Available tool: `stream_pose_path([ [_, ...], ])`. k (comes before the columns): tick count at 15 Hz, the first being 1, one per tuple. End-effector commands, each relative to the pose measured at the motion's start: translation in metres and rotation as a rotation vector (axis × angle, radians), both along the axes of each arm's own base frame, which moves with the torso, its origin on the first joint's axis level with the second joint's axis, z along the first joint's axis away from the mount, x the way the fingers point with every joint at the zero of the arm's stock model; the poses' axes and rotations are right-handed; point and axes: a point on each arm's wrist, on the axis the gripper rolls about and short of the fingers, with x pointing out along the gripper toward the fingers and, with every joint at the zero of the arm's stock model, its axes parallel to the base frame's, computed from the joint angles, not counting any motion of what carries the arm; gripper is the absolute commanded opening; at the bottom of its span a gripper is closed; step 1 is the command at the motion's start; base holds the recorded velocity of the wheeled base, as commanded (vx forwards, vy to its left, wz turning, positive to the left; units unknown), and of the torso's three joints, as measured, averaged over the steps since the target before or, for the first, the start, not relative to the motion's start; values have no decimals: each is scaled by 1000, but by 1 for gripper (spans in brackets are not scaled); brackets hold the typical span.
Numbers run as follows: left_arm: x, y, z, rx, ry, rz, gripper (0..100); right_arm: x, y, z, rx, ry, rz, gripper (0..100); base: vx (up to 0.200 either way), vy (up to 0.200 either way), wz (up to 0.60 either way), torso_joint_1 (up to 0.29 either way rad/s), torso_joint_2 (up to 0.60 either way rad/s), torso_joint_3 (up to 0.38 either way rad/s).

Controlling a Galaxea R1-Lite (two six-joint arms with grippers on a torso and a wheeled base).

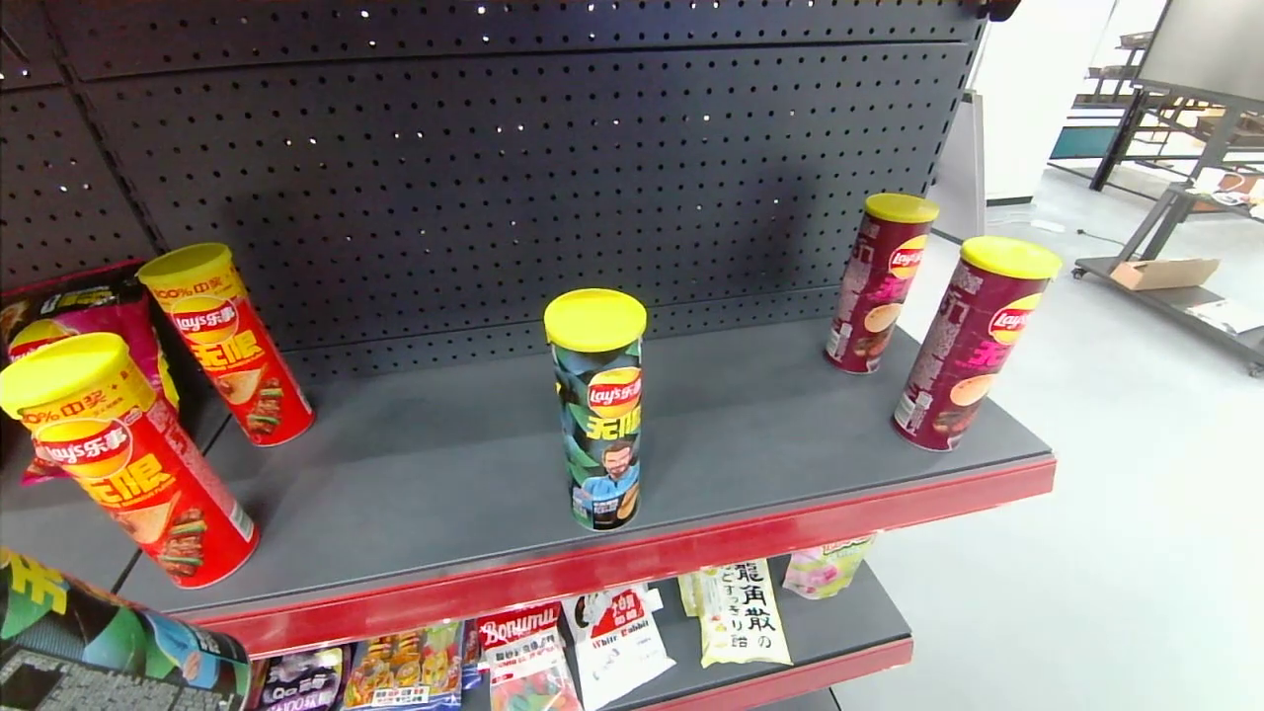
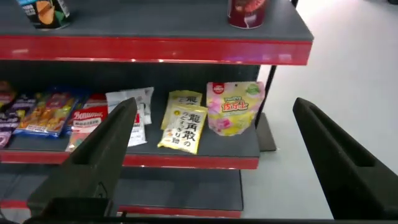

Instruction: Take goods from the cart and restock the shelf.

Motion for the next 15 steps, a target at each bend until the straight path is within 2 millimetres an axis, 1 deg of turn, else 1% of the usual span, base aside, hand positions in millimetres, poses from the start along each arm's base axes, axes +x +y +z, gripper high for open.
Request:
stream_pose_path([
  [1,2,0,-2,-1,13,0,0,-6,-3,-11,-14,-69,-134,100,0,0,0,0,0,0],
  [2,2,0,-2,-1,13,0,0,-6,-3,-11,-14,-69,-143,100,0,0,0,0,0,0],
  [3,3,0,-5,0,20,0,0,-6,-6,-16,59,-39,-261,100,0,0,0,0,0,0],
  [6,3,0,-5,0,23,0,0,-7,-6,-17,41,-26,-240,100,0,0,0,0,0,0],
  [8,7,0,-4,-2,43,-28,0,-11,-6,-18,51,-78,-213,100,0,0,0,0,0,0],
  [10,14,0,-4,-3,71,-43,0,-11,-6,-18,51,-78,-213,100,0,0,0,0,0,0],
  [12,23,0,-4,-6,106,-43,0,-11,-6,-18,51,-78,-215,100,0,0,0,0,0,0],
  [15,54,2,0,-7,154,-43,0,-11,-6,-18,51,-78,-215,100,0,0,0,0,0,0],
])
